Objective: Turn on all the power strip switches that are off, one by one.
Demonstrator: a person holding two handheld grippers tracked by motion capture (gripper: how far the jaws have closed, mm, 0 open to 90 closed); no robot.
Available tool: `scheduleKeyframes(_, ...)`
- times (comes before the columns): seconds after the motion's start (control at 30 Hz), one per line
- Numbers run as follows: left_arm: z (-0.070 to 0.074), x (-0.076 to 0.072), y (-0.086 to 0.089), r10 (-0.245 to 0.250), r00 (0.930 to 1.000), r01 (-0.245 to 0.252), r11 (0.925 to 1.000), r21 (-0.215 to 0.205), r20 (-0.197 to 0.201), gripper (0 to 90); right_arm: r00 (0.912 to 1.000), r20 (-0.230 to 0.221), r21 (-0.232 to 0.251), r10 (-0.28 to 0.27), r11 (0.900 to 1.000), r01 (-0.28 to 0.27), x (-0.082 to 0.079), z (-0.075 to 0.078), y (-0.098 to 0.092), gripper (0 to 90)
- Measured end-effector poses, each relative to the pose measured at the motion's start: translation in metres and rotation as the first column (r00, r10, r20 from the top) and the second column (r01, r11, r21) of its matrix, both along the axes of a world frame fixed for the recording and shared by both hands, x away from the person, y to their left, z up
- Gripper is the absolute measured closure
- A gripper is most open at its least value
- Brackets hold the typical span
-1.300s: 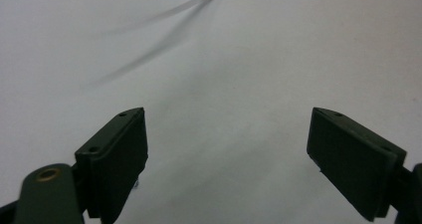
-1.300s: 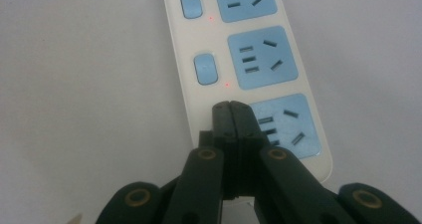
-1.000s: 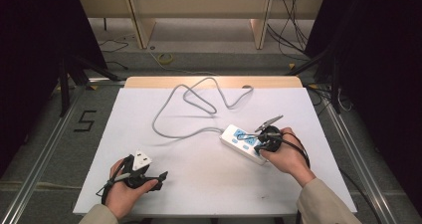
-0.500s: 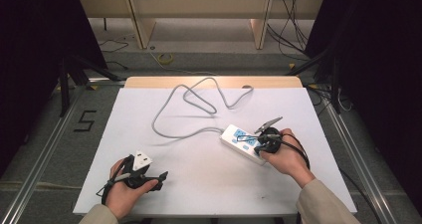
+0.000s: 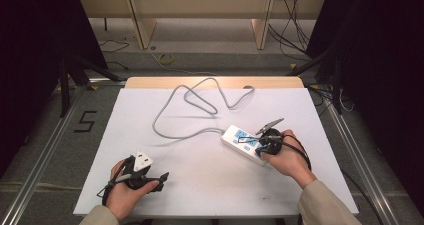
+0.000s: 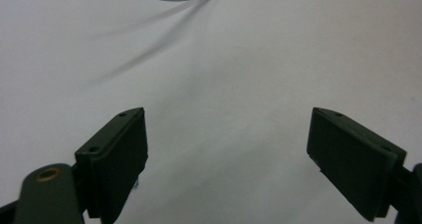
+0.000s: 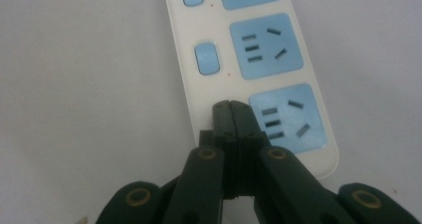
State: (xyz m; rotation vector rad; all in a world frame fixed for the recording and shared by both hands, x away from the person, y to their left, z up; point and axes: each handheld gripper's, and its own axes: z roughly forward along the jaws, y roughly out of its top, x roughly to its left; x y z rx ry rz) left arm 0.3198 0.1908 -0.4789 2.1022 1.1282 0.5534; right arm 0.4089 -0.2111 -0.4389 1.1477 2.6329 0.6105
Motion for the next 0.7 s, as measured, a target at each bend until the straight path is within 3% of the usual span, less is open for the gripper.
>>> scheduleKeyframes(0.23, -0.0001, 0.0002, 0.0003, 0.0, 1.0, 0.0, 1.0, 0.002, -0.003, 16.1, 0.9999, 0.011, -0.003, 0.006, 1.0, -0.006, -0.0031, -0.0002, -0.0021, 90.0)
scheduleKeyframes(0.4, -0.0018, 0.0013, 0.0006, 0.006, 1.0, -0.006, 1.0, -0.004, -0.004, 16.1, 0.9984, 0.057, 0.053, 0.004, 0.999, -0.007, -0.0039, 0.0038, -0.0037, 90.0)
scheduleKeyframes(0.7, -0.0008, 0.0001, 0.0011, 0.008, 1.0, -0.008, 1.0, -0.005, -0.001, 16.1, 0.9955, 0.095, 0.085, 0.006, 0.996, -0.014, -0.0042, 0.0086, -0.0042, 90.0)
